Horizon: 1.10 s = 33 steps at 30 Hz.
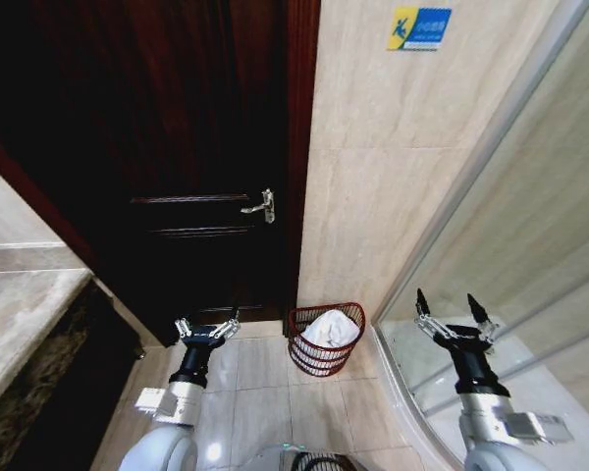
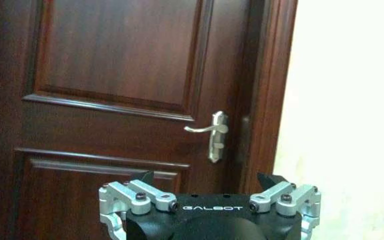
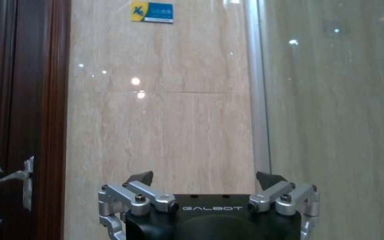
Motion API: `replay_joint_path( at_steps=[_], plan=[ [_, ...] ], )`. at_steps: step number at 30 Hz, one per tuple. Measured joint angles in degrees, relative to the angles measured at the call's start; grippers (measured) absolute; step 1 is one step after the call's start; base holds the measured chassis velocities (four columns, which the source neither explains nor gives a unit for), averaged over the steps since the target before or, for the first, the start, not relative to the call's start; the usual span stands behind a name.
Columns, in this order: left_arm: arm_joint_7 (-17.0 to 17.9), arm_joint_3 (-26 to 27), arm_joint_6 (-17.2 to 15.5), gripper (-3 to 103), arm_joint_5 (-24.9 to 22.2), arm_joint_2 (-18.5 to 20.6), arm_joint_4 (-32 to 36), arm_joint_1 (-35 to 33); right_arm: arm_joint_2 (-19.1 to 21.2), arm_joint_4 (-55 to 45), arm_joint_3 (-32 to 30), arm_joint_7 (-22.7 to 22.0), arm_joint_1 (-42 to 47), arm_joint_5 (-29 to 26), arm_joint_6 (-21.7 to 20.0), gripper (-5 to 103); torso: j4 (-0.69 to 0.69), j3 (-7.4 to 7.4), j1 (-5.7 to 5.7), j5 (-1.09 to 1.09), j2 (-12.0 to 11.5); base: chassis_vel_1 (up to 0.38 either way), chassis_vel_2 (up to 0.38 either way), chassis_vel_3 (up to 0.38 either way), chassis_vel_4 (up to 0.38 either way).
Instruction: Discard the used towel into the hamper.
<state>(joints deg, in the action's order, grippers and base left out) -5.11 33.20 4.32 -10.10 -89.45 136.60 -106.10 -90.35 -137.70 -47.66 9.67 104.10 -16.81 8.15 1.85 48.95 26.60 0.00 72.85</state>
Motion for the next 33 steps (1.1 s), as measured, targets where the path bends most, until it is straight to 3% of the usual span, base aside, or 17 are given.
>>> replay_joint_path(
  at_steps=[10, 33],
  plan=[
    [0.0, 0.0, 0.0, 100, 0.0, 0.0, 0.0, 0.0, -0.72, 1.63, 3.33, 1.05, 0.82, -0.06, 2.31, 100, -0.01, 0.0, 0.0, 0.0, 0.0, -0.089, -0.079, -0.09, -0.084],
    [0.0, 0.0, 0.0, 100, 0.0, 0.01, 0.0, 0.0, -1.22, 1.19, 0.8, -0.94, 0.12, -1.59, 3.18, 100, 0.0, 0.0, 0.0, -0.01, 0.0, -0.128, -0.123, -0.118, -0.126]
  ],
)
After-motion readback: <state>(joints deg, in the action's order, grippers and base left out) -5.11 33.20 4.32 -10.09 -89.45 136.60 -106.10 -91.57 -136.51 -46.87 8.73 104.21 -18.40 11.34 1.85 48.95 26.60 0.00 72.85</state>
